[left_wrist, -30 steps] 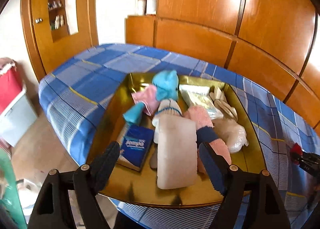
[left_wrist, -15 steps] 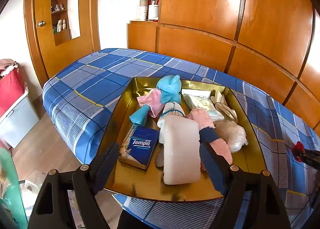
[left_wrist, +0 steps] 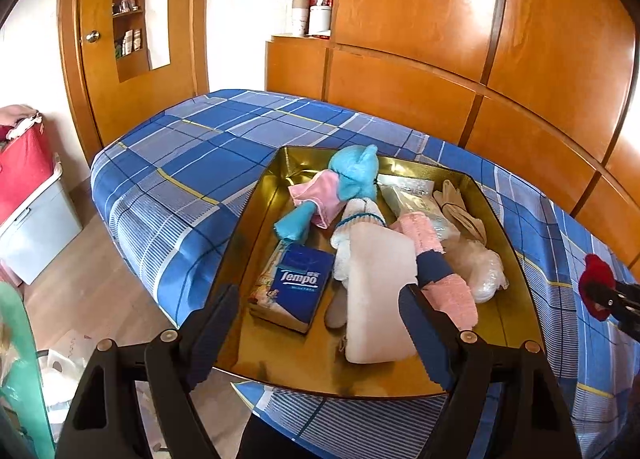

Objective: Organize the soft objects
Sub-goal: 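Carry the red slipper over the gold tray with the right gripper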

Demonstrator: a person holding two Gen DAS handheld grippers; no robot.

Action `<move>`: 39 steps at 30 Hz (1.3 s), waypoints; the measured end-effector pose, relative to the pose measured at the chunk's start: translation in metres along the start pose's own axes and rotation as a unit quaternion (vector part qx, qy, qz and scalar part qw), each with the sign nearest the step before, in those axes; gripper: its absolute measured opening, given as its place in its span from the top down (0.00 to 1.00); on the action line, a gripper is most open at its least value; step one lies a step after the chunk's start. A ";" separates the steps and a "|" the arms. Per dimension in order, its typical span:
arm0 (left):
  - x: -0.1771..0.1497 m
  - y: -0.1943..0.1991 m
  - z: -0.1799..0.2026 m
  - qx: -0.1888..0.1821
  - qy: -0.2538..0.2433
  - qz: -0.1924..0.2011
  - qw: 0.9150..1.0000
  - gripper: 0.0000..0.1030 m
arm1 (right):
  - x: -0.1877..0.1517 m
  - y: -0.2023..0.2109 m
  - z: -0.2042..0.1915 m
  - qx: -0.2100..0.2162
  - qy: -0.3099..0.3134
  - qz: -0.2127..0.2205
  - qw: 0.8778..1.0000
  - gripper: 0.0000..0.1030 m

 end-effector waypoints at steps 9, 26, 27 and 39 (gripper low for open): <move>-0.001 0.004 -0.025 0.024 0.023 0.006 0.999 0.20 | 0.008 -0.002 -0.105 0.103 0.054 -0.011 0.993 0.69; -0.006 0.006 -0.020 0.047 0.008 0.008 0.999 0.06 | -0.026 -0.082 -0.143 0.033 0.096 -0.111 0.989 0.62; -0.005 0.007 -0.019 0.047 0.007 0.009 0.999 0.05 | -0.024 -0.080 -0.142 0.033 0.095 -0.109 0.989 0.60; -0.006 0.024 -0.012 0.054 0.016 0.028 0.998 0.00 | -0.019 -0.019 -0.136 0.069 0.037 0.004 0.997 0.35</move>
Point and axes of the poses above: each gripper's, at about its wrist camera, not at the fingertips, and y roughly against the way its jaws point, z to its right, x to its top, the point moved 4 cm from there along -y, roughly the way its jaws point, and after that the axes turned 8 degrees about -y, right-handed, at the moved point
